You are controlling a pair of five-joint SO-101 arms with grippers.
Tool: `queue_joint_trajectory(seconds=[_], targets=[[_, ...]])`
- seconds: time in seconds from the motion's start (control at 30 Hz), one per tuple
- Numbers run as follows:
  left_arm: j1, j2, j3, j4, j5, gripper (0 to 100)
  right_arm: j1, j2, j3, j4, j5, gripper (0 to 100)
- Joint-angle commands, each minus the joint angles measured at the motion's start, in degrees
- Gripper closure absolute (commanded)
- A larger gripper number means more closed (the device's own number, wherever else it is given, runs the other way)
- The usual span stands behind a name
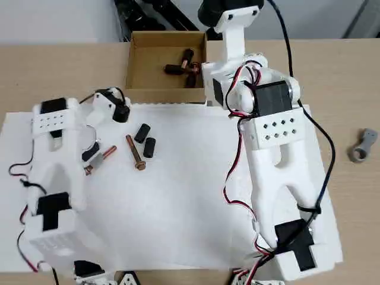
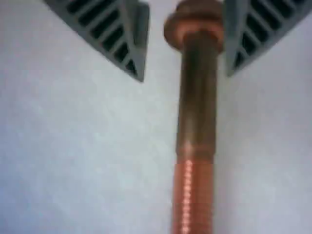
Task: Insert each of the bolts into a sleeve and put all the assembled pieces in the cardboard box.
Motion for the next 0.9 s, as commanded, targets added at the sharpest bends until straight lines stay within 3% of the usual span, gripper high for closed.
queue_joint_trajectory(seconds=[0.0,0.57,0.7,0.87], targets=[[0.1,2.0,-2.2,-3.8,1.4,90,0.4,-2.9,-2.8,0.2,0.2,88.7],[-1.8,8.8,-1.9,-7.1,1.5,90,-7.3,-2.9,-2.8,1.3,0.2,88.7],[-1.9,11.5,-1.9,-4.7,-1.5,100,-7.3,-2.9,-2.8,1.3,0.1,88.7],[-1.9,11.4,-2.2,-4.7,-1.5,99,-7.3,-2.9,-2.8,1.4,0.1,88.7]])
